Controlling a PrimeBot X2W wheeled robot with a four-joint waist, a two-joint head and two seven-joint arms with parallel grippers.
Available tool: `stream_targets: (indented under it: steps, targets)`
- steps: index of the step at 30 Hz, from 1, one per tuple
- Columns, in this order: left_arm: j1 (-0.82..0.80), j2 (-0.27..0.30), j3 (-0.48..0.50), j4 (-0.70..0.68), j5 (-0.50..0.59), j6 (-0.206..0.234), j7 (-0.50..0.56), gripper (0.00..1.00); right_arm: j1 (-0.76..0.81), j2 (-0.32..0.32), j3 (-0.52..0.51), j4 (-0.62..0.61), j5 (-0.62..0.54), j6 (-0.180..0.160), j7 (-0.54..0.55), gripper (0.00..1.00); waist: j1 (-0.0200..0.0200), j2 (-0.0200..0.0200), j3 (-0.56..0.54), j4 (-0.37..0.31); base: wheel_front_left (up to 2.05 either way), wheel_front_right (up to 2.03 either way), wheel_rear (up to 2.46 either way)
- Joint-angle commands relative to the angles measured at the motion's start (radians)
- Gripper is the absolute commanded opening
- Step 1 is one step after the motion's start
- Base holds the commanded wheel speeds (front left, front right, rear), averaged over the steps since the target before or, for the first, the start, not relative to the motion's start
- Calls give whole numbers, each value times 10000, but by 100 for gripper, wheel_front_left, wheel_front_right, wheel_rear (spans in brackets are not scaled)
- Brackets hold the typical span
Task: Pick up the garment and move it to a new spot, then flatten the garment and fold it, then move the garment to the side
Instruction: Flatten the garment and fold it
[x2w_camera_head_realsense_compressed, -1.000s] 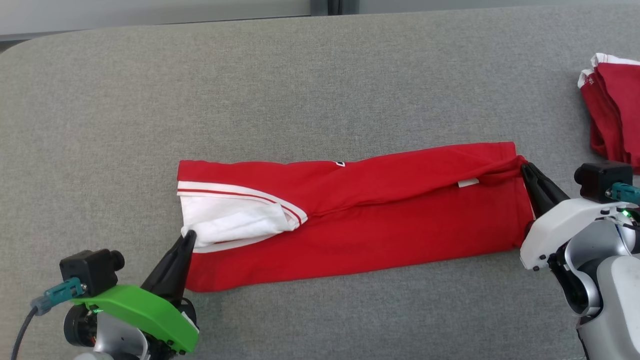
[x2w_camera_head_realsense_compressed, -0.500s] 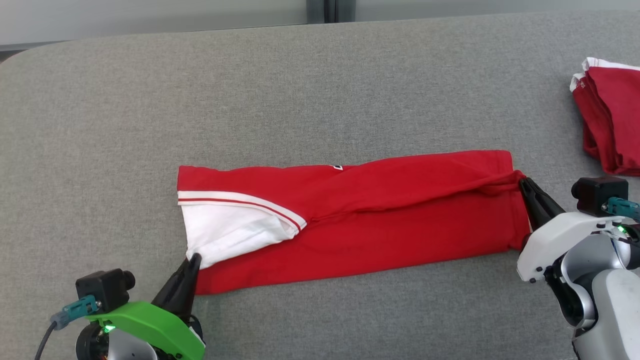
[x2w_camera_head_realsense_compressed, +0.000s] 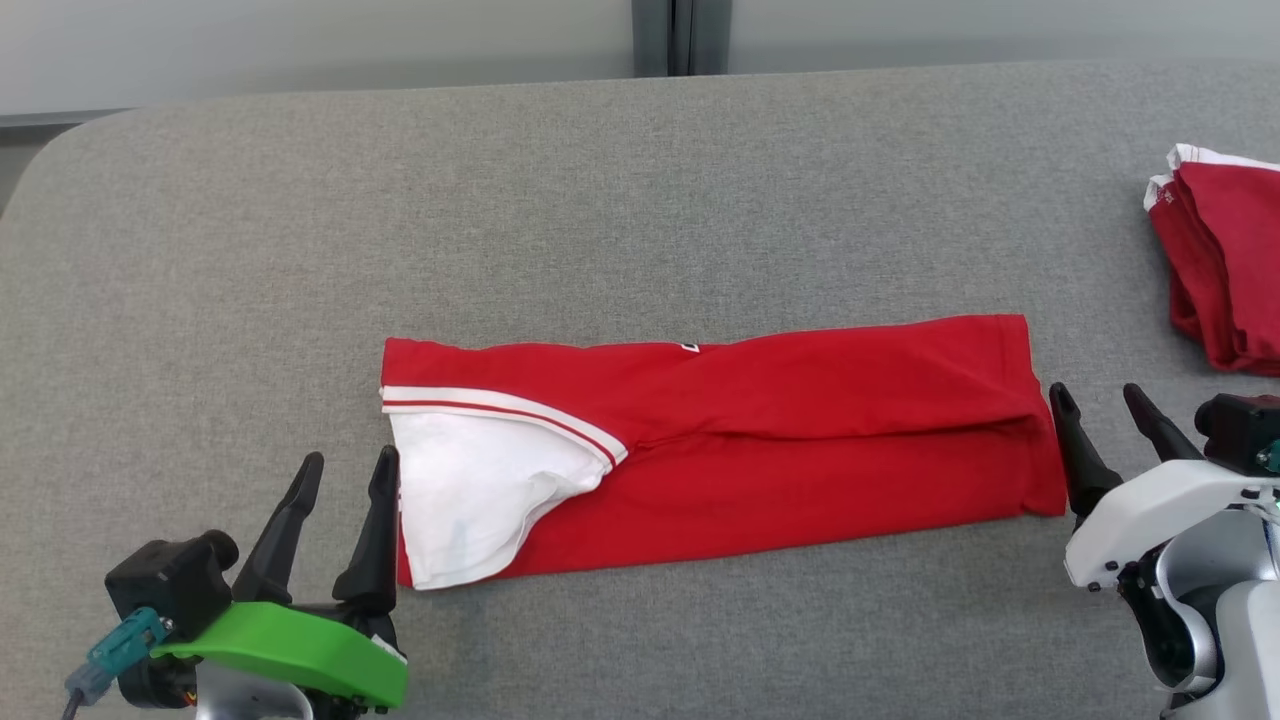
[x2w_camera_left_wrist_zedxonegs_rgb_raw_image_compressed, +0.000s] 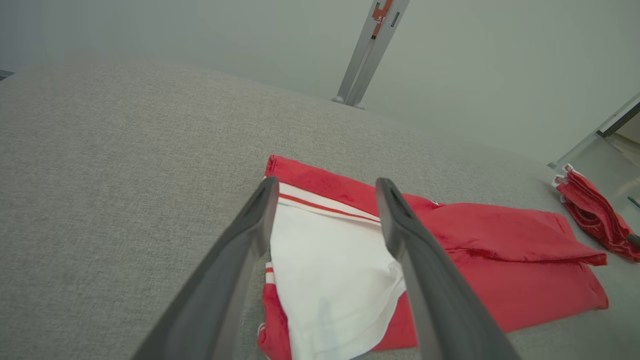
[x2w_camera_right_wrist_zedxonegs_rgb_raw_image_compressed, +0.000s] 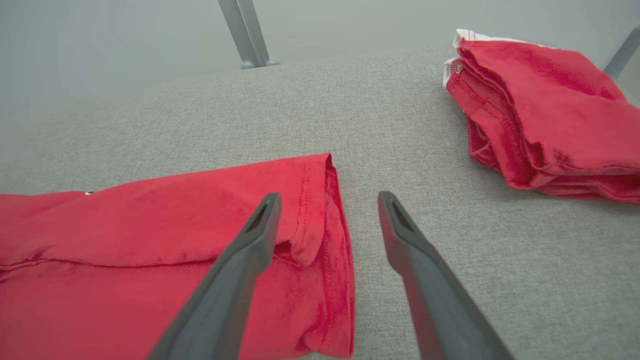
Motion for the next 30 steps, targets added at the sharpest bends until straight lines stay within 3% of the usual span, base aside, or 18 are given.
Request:
stream_targets:
  steps: [1, 9, 25, 26, 27, 28, 30]
  targets:
    - [-136, -88, -23, 82, 157, 115, -164, 100, 126, 10, -143, -100, 99, -5, 9, 100, 0, 0, -63, 18, 0, 0, 0]
    - [-560, -480, -213, 838, 766, 493, -841, 100, -422, -151, -154, 311, 99, -2, 1153, 100, 0, 0, -155, 116, 0, 0, 0]
    - [-572, -214, 319, 1144, 817, 842, -1261, 100, -1784, -850, 333, 3945, 94, -2, 2338, 100, 0, 0, -172, 922, 0, 0, 0]
    - [-562, -209, 333, 1131, 818, 863, -1275, 100, -1794, -848, 352, 4021, 110, -2, 2346, 87, 0, 0, -174, 938, 0, 0, 0]
    - [-546, -197, 358, 1122, 809, 870, -1288, 100, -1820, -852, 388, 4126, 122, -2, 2378, 61, 0, 0, -180, 950, 0, 0, 0]
    - [-530, -184, 374, 1114, 804, 883, -1291, 100, -1831, -850, 424, 4210, 162, -2, 2438, 44, 0, 0, -185, 951, 0, 0, 0]
    - [-502, -145, 423, 1099, 784, 907, -1300, 100, -1855, -838, 480, 4334, 216, -2, 2475, 23, 0, 0, -190, 930, 0, 0, 0]
